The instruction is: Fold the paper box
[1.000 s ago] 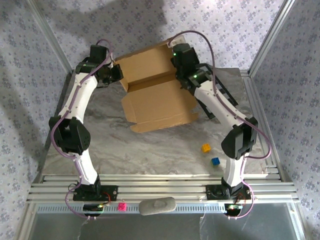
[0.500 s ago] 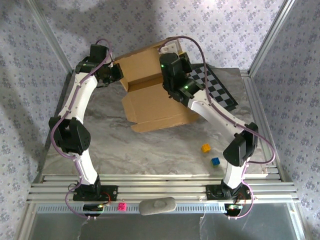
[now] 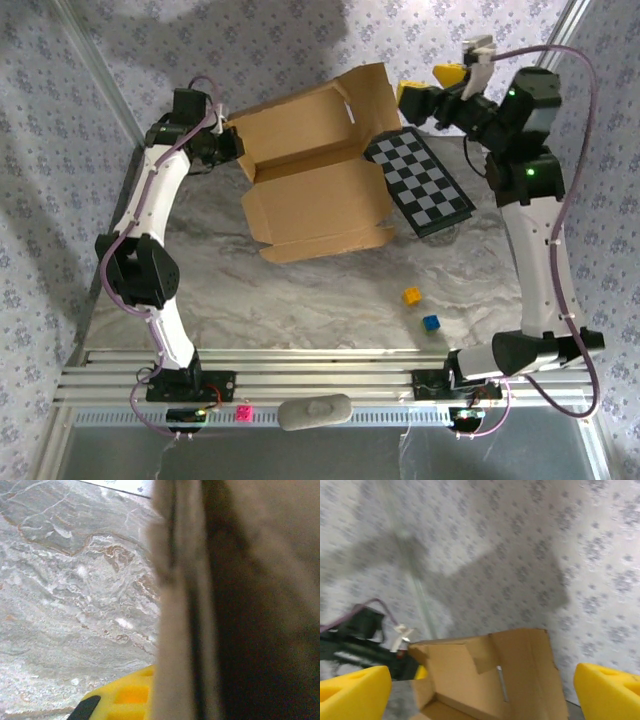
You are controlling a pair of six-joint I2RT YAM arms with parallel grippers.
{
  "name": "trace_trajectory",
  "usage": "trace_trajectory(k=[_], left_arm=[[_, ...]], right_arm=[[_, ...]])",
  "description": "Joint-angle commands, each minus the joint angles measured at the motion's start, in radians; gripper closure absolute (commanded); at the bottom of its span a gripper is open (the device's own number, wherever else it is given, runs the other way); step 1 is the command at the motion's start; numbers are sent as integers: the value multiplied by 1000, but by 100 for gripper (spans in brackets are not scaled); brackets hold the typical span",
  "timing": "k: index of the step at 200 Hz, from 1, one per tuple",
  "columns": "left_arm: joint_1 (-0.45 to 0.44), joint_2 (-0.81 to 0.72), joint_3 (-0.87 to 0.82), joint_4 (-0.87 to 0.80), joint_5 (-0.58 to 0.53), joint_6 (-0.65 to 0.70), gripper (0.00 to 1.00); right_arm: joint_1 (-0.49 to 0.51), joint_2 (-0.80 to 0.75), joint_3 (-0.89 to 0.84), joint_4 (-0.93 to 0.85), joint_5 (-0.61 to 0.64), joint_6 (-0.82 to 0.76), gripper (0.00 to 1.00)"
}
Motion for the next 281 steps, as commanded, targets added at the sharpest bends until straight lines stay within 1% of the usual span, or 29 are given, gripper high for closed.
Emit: trace_trajectory(k=[1,11,22,35,46,52,63,70,84,93,108,124,134,145,175,186,202,212,251,281], left_arm=[[18,19,-4,42,105,42,100],[26,22,-4,47,126,52,100],[33,23,-4,47,141,63,100],[40,23,-4,45,149,68,100],[46,23,-4,47,161,68,100],[48,23,-4,46,162,67,100],[49,23,-4,47,165,68,100],[49,22,-4,48,165,66,100],[49,24,-4,53,170,56,100],[49,24,-4,57,170,52,100],[49,30,-4,57,168,48,100],[53,38,1,51,159,47,100],[53,44,8,47,156,46,100],[53,50,18,41,150,47,100],[60,66,35,34,139,42,100],[62,72,42,34,140,41,100],[64,78,50,30,136,38,100],[65,81,52,30,137,37,100],[71,90,56,33,157,23,100],[71,89,55,33,172,23,100]], right_arm=[[-77,60,-84,197,-274,284,17],[-128,109,-80,250,-261,347,23],[-176,188,-44,319,-298,391,29],[-205,306,82,250,-335,377,39],[-219,400,176,250,-380,391,41],[-225,450,215,279,-402,450,42],[-231,540,277,347,-438,550,47],[-229,594,333,349,-452,590,49],[-211,710,481,279,-501,641,54],[-188,793,584,266,-542,693,57],[-142,913,795,210,-601,756,57],[-95,1002,960,161,-636,784,57],[-75,1015,998,131,-644,782,58],[-63,1006,991,111,-651,767,60],[-45,955,957,-14,-674,664,66],[-36,935,949,-101,-681,597,66],[-22,907,947,-271,-675,452,69],[-16,890,936,-334,-670,407,70],[23,830,899,-494,-591,252,69],[56,780,813,-512,-520,181,68]])
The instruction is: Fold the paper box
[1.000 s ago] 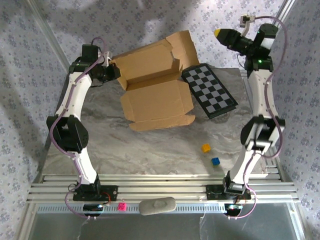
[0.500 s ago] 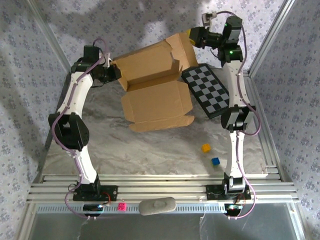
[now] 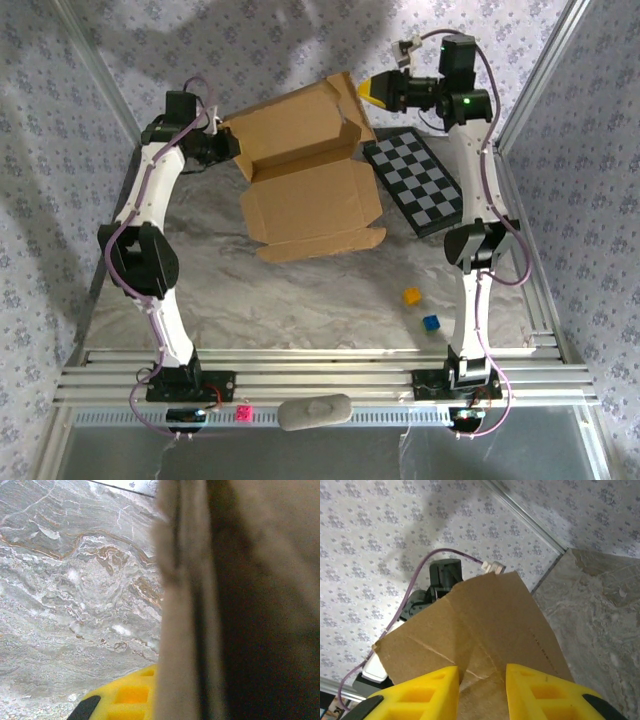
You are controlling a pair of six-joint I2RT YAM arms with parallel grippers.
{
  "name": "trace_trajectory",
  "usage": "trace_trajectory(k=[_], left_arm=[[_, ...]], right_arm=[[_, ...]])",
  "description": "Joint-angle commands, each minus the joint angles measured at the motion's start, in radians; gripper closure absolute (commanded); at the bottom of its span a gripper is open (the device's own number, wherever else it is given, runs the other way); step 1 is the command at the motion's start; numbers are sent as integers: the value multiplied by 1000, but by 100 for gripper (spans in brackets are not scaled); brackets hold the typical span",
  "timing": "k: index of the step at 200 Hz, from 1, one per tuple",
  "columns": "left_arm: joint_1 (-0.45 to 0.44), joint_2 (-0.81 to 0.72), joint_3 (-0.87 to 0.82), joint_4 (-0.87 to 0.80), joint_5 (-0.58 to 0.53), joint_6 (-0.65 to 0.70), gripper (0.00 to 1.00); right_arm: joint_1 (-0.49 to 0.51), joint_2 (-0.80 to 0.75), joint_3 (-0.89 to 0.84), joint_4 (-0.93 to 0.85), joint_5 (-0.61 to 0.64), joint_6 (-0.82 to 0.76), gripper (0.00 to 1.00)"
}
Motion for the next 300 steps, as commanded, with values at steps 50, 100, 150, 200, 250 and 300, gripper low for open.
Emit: trace_trajectory(k=[50,100,150,200,250,300], left_arm=[[4,2,38,-4,45,-14,100],[3,-5,36,-4,47,-14,100],[-3,-13,37,-14,36,-14,100],[-17,-20,38,-24,11,-12,100],[-27,-25,44,-27,1,-8,100],[-29,-30,48,-30,3,-8,100]], right_arm=[[48,-96,-48,-155,152,-241,67],[70,-98,-24,-260,268,-371,62],[116,-107,-5,-306,356,-439,58],[169,-121,5,-332,559,-471,49],[240,-129,4,-355,820,-517,46],[297,-125,18,-383,1083,-569,46]])
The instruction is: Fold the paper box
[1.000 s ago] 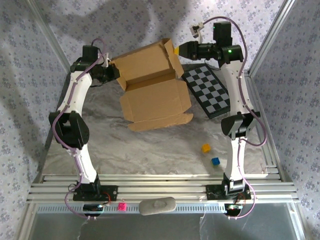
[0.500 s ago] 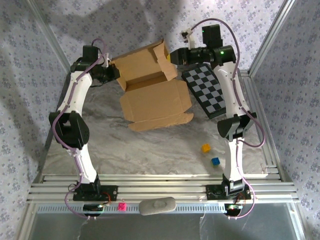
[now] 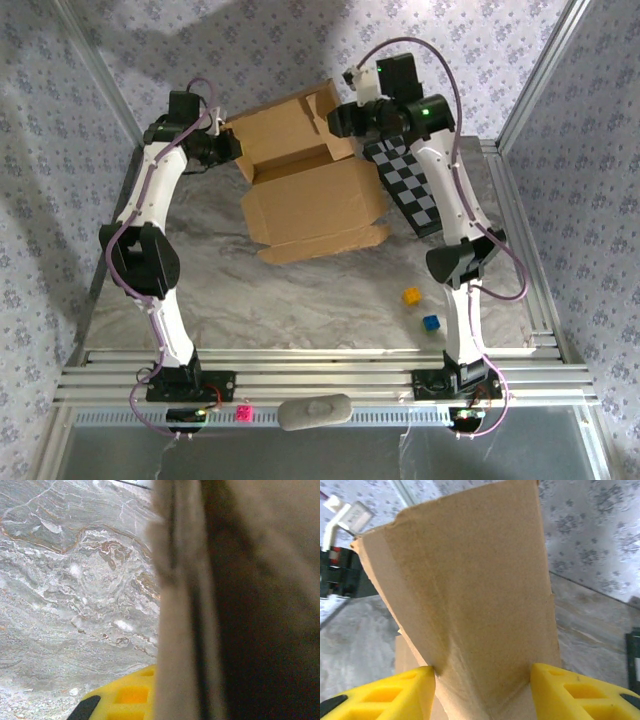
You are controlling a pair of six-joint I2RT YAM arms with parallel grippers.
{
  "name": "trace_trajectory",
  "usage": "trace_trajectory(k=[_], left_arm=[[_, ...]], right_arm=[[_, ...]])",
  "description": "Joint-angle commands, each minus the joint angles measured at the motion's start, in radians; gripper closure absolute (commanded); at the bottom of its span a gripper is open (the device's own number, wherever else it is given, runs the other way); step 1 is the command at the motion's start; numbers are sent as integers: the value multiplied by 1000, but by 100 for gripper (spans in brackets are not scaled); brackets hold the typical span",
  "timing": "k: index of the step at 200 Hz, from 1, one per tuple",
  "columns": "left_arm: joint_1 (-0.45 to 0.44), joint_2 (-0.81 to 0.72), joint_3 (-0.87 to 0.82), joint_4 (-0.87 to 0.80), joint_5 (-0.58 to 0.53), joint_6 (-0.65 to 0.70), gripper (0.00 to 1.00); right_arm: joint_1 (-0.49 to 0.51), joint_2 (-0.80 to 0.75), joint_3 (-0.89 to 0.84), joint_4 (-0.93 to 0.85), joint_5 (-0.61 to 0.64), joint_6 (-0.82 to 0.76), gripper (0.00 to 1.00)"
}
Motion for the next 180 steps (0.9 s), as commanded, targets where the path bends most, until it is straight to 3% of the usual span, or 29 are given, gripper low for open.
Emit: trace_trajectory(k=[1,77,100,119,141,180], left_arm=[[-10,-30,42,-6,31,-9,100],[-23,-32,49,-8,34,-16,100],[-32,-32,47,-11,11,-39,100],[-49,-36,46,-17,-27,-71,100],[-67,-45,43,-18,-57,-121,100],[-85,-60,66,-42,-67,-157,100]], right_arm=[[24,-27,35,-44,193,-48,46],[106,33,87,-65,517,-46,69],[127,39,94,-64,604,-42,82],[149,44,98,-74,706,-40,100],[163,44,92,-85,802,-40,100],[161,28,91,-72,791,-56,100]])
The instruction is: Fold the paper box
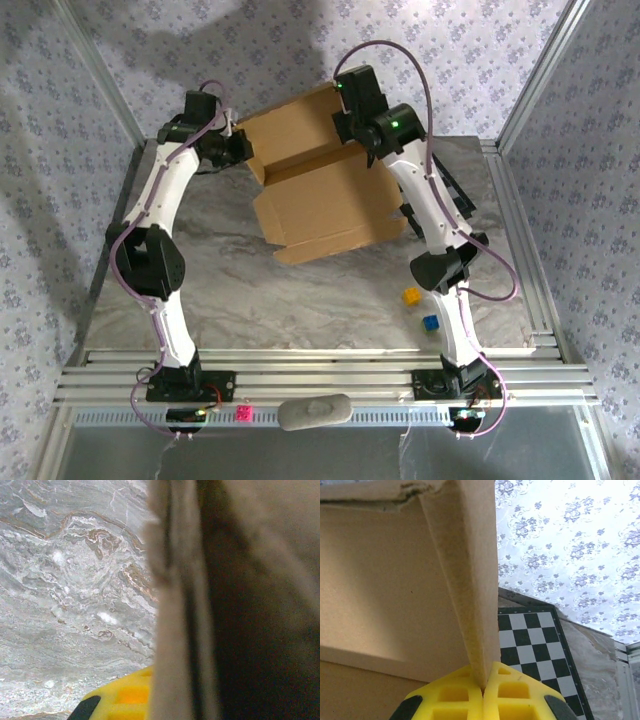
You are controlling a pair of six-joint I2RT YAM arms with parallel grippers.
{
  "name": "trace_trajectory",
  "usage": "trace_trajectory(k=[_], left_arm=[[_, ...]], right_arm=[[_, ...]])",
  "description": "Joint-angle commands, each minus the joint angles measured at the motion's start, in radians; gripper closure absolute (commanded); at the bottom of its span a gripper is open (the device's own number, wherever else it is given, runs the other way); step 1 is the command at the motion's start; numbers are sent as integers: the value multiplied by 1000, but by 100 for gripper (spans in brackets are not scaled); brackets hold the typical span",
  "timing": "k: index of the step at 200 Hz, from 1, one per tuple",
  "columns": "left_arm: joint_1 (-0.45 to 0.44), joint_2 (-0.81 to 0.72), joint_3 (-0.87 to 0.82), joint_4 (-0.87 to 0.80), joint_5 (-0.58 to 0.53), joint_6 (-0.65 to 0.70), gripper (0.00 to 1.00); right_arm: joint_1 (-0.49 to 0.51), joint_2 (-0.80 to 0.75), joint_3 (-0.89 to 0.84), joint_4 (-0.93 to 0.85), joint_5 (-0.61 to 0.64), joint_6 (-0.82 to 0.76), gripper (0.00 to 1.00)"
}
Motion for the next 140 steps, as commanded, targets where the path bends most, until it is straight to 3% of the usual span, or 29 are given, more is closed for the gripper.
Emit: trace_trajectory(k=[1,18,55,78,91,140], left_arm=[[-11,-59,57,-31,4,-47,100],[-13,-67,64,-44,0,-58,100],[-18,-74,62,-54,1,-68,100],[-23,-72,62,-57,-1,-72,100],[-23,-69,64,-56,1,-77,100],[-39,-70,68,-60,-16,-114,100]], right_arm=[[1,-5,25,-13,43,-12,100],[-5,-11,25,-10,63,-22,100],[-16,-13,16,-3,125,-40,86],[-19,-7,15,8,176,-52,90],[-18,-7,9,11,206,-59,100],[4,-10,-37,56,450,-76,100]])
